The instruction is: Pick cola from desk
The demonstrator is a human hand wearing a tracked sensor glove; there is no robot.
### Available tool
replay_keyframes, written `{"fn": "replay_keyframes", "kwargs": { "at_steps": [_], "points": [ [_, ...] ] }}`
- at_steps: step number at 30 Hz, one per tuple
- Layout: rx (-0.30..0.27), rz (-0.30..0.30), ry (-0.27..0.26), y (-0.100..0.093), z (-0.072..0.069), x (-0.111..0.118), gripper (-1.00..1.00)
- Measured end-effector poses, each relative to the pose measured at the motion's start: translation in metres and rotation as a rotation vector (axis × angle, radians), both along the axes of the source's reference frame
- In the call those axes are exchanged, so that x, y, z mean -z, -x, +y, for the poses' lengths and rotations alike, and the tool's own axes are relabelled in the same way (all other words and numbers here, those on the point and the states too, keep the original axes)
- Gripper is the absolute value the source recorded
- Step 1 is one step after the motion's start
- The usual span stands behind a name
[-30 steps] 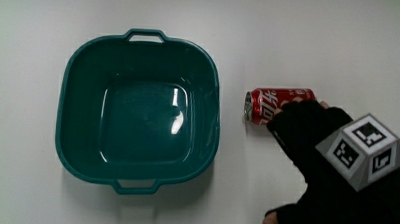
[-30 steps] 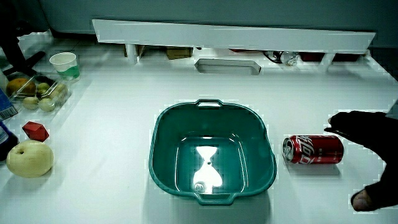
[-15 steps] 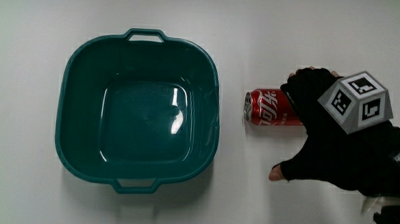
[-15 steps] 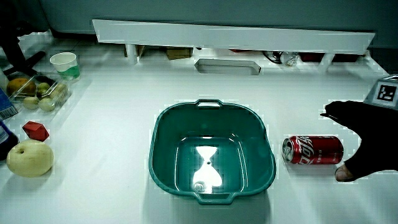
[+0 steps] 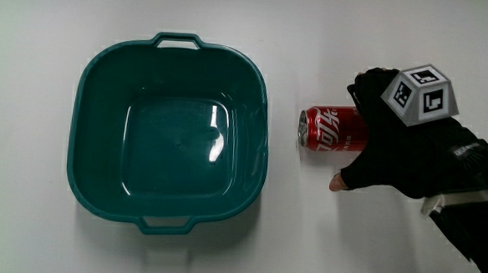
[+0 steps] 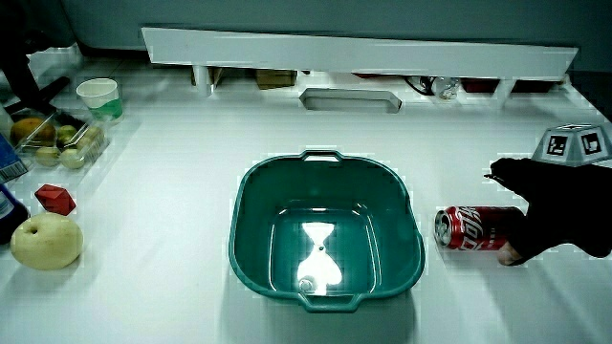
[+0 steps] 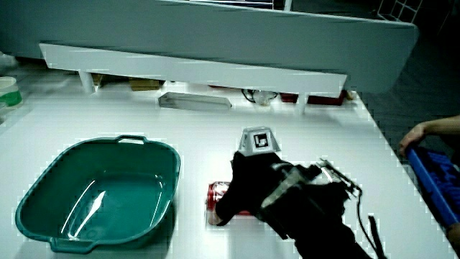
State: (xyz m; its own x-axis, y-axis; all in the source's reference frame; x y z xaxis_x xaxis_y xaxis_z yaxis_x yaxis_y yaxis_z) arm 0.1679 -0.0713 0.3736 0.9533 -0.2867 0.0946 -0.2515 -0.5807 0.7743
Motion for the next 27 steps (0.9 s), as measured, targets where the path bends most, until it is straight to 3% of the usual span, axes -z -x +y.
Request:
{"fn": "replay_keyframes", "kwargs": {
  "at_steps": [6,8,9,16,20,22,24,27],
  "points": [
    [0.014,0.074,-0.004,0.005,-0.006,-0.024,0.0],
    [0.021,0.087,-0.016,0.007,-0.007,-0.029,0.0],
    [0.022,0.122,-0.038,0.008,-0.008,-0.033,0.0],
    [0.05,0.165,-0.043,0.017,-0.015,-0.048,0.0],
    [0.053,0.171,-0.035,0.018,-0.016,-0.054,0.0],
    [0.058,0.133,-0.037,0.017,-0.016,-0.054,0.0],
    [0.061,0.144,-0.057,0.017,-0.017,-0.053,0.04],
    [0.067,0.108,-0.083,0.017,-0.017,-0.049,0.15]
  ]
}}
